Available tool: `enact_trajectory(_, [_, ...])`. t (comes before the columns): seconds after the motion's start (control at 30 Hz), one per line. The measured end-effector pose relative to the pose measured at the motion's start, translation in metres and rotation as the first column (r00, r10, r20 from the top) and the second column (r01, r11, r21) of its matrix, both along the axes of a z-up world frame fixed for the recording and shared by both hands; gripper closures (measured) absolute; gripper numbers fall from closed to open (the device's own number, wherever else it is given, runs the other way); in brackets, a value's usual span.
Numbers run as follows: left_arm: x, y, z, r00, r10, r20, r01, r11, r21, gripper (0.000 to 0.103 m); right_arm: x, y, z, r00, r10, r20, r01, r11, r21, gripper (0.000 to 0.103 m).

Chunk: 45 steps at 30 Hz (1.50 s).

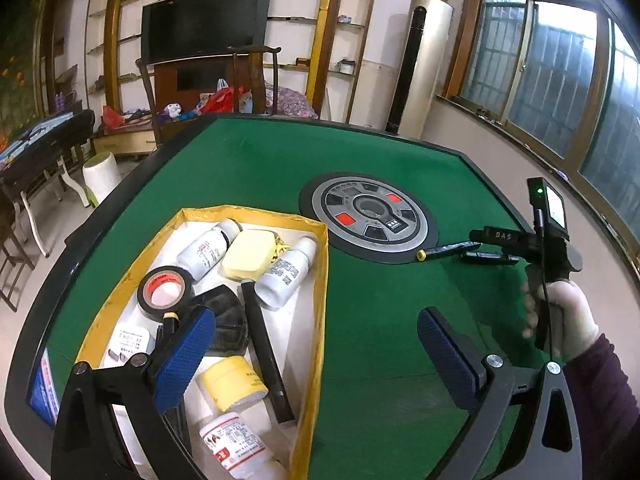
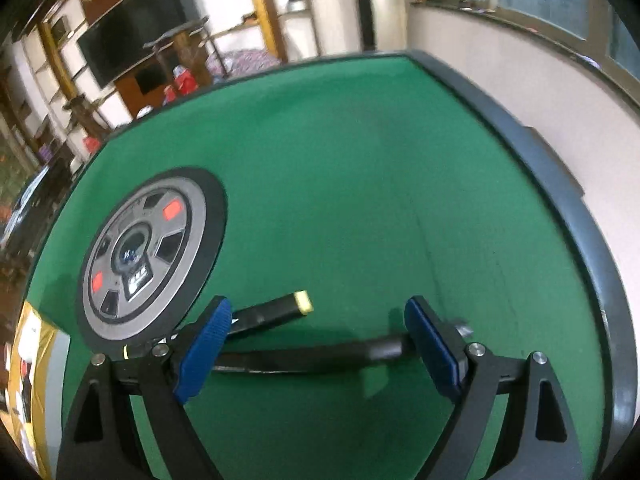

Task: Organize rigid objects
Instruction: 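Reach the right tool to the black marker and grasp it, then carry the black marker into the tray and open the right tool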

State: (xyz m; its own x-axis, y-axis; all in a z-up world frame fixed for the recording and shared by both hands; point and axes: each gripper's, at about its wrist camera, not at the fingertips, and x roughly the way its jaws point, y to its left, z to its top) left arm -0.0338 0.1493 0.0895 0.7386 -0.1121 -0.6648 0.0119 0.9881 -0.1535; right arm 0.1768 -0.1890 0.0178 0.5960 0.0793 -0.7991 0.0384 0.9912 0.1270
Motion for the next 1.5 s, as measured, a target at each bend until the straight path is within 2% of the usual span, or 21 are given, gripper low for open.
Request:
enact_trajectory(0.2, [0.008,-0.011,-0.007,0.999,-0.037,-0.022,0.037,0.999,0.007,0.001,-0.020,0.030,-0.012,0.992,0.114,-0.056,-0.119,0.990,-0.082,0.018])
enact_trajectory(0.27, [0.007,-0.017,-0.008,0.998,-0.049,-0.025,0.049,0.999,0.012,0.001,-0.037,0.042,-0.012,0.983,0.171,-0.066,-0.178,0.979,-0.103,0.024])
enact_trajectory(0.33, [0.006,-0.021,-0.008,0.998,-0.058,-0.024,0.059,0.998,0.022,0.001,-0.060,0.053,-0.013,0.970,0.228,-0.080,-0.236,0.964,-0.121,0.027])
enact_trajectory(0.47, [-0.001,-0.025,-0.007,0.998,-0.061,-0.013,0.061,0.997,0.047,0.001,-0.115,0.077,-0.013,0.936,0.337,-0.105,-0.348,0.931,-0.114,0.026])
enact_trajectory(0.57, [-0.006,-0.024,-0.007,0.998,-0.060,-0.019,0.061,0.997,0.043,0.001,-0.146,0.085,-0.012,0.911,0.400,-0.098,-0.406,0.912,-0.058,0.023])
enact_trajectory(0.67, [-0.013,-0.026,-0.010,0.998,-0.065,-0.025,0.066,0.997,0.044,0.001,-0.156,0.076,-0.011,0.918,0.392,-0.052,-0.390,0.920,0.048,0.023])
enact_trajectory(0.73, [-0.018,-0.029,-0.010,0.998,-0.066,-0.017,0.067,0.996,0.063,0.001,-0.158,0.063,-0.013,0.944,0.330,-0.011,-0.326,0.937,0.122,0.023])
enact_trajectory(0.83, [-0.029,-0.034,-0.007,0.999,-0.045,0.015,0.042,0.990,0.132,0.001,-0.157,0.042,-0.007,0.970,0.237,0.060,-0.245,0.944,0.219,0.023])
enact_trajectory(0.93, [-0.037,-0.034,-0.005,0.999,-0.014,0.042,0.007,0.985,0.171,0.001,-0.159,0.033,-0.003,0.981,0.163,0.103,-0.183,0.955,0.232,0.023])
enact_trajectory(1.07, [-0.041,-0.026,-0.002,0.997,0.033,0.065,-0.044,0.981,0.187,0.001,-0.166,0.042,0.007,0.982,0.137,0.128,-0.161,0.966,0.201,0.023])
enact_trajectory(1.13, [-0.043,-0.020,-0.001,0.994,0.070,0.082,-0.085,0.978,0.189,0.001,-0.175,0.057,0.013,0.976,0.167,0.140,-0.190,0.967,0.172,0.022])
enact_trajectory(1.23, [-0.047,-0.006,0.002,0.986,0.124,0.113,-0.141,0.976,0.165,0.001,-0.194,0.092,0.021,0.958,0.230,0.170,-0.246,0.966,0.080,0.021])
enact_trajectory(1.33, [-0.055,0.008,0.012,0.965,0.201,0.171,-0.227,0.962,0.154,0.001,-0.212,0.130,0.025,0.935,0.302,0.186,-0.308,0.952,0.002,0.019])
enact_trajectory(1.4, [-0.061,0.018,0.019,0.958,0.206,0.198,-0.235,0.963,0.131,0.001,-0.221,0.158,0.025,0.917,0.354,0.186,-0.352,0.935,-0.045,0.019])
enact_trajectory(1.5, [-0.060,0.032,0.021,0.965,0.208,0.157,-0.225,0.970,0.094,0.001,-0.229,0.189,0.024,0.896,0.406,0.177,-0.397,0.914,-0.086,0.019])
